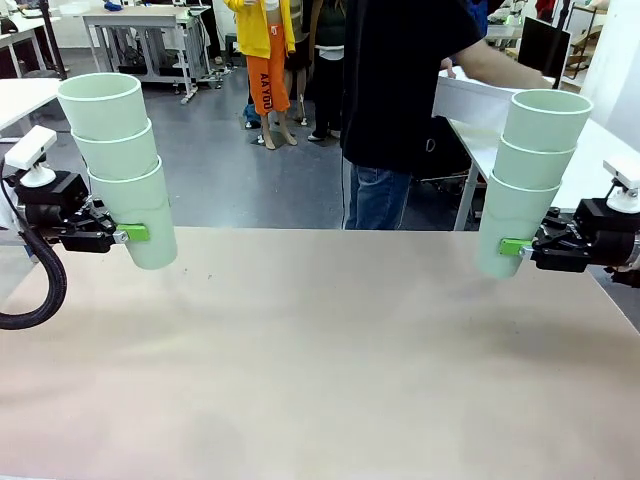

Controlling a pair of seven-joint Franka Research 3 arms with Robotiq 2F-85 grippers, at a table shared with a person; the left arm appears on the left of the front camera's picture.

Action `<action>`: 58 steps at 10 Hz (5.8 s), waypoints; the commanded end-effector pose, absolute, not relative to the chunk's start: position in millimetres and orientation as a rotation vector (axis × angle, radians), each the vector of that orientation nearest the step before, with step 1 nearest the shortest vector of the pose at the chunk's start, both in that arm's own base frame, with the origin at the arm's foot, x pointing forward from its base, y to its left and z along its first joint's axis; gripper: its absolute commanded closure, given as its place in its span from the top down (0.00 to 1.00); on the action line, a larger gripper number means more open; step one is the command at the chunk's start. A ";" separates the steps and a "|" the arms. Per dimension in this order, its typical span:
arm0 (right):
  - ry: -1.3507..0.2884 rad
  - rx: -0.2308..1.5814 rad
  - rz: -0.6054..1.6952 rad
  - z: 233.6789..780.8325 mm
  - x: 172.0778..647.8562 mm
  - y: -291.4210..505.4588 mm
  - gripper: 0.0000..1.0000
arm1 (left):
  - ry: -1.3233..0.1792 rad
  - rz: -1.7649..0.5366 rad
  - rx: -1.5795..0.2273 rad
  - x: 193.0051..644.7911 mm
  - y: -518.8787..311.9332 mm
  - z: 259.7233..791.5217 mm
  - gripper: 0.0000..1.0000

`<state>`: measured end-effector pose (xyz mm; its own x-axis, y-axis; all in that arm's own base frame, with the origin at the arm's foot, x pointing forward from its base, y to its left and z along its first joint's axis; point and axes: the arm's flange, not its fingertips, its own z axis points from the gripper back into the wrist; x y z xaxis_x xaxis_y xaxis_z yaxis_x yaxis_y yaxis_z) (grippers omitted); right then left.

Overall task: Stack the cups and store them in the basket.
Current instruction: Place the stack of Reusable plastic cups into the Pantry Basket.

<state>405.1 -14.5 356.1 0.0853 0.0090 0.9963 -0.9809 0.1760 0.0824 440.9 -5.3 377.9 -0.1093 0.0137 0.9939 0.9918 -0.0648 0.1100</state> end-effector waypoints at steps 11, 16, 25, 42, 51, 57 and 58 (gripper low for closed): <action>-1.221 1.099 1.035 359.1 405.4 -12.8 0.84 | -1.275 -1.339 -1.212 441.5 -5.5 382.0 0.85; -1.221 1.099 1.035 359.1 405.4 -12.8 0.84 | -1.275 -1.339 -1.212 441.5 -5.5 382.0 0.85; -1.221 1.099 1.035 359.1 405.4 -12.8 0.84 | -1.275 -1.339 -1.212 441.5 -5.5 382.0 0.85; -1.221 1.099 1.035 359.1 405.4 -12.8 0.84 | -1.275 -1.339 -1.212 441.5 -5.5 382.0 0.85; -1.221 1.099 1.035 359.1 405.4 -12.8 0.84 | -1.275 -1.339 -1.212 441.5 -5.5 382.0 0.85; -1.221 1.099 1.035 359.1 405.4 -12.8 0.84 | -1.275 -1.339 -1.212 441.5 -5.5 382.0 0.85; -1.221 1.099 1.035 359.1 405.4 -12.8 0.84 | -1.275 -1.339 -1.212 441.5 -5.5 382.0 0.85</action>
<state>405.1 -14.5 356.1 0.0853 0.0090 0.9963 -0.9809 0.1760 0.0824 440.9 -5.3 377.9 -0.1093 0.0137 0.9939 0.9918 -0.0648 0.1100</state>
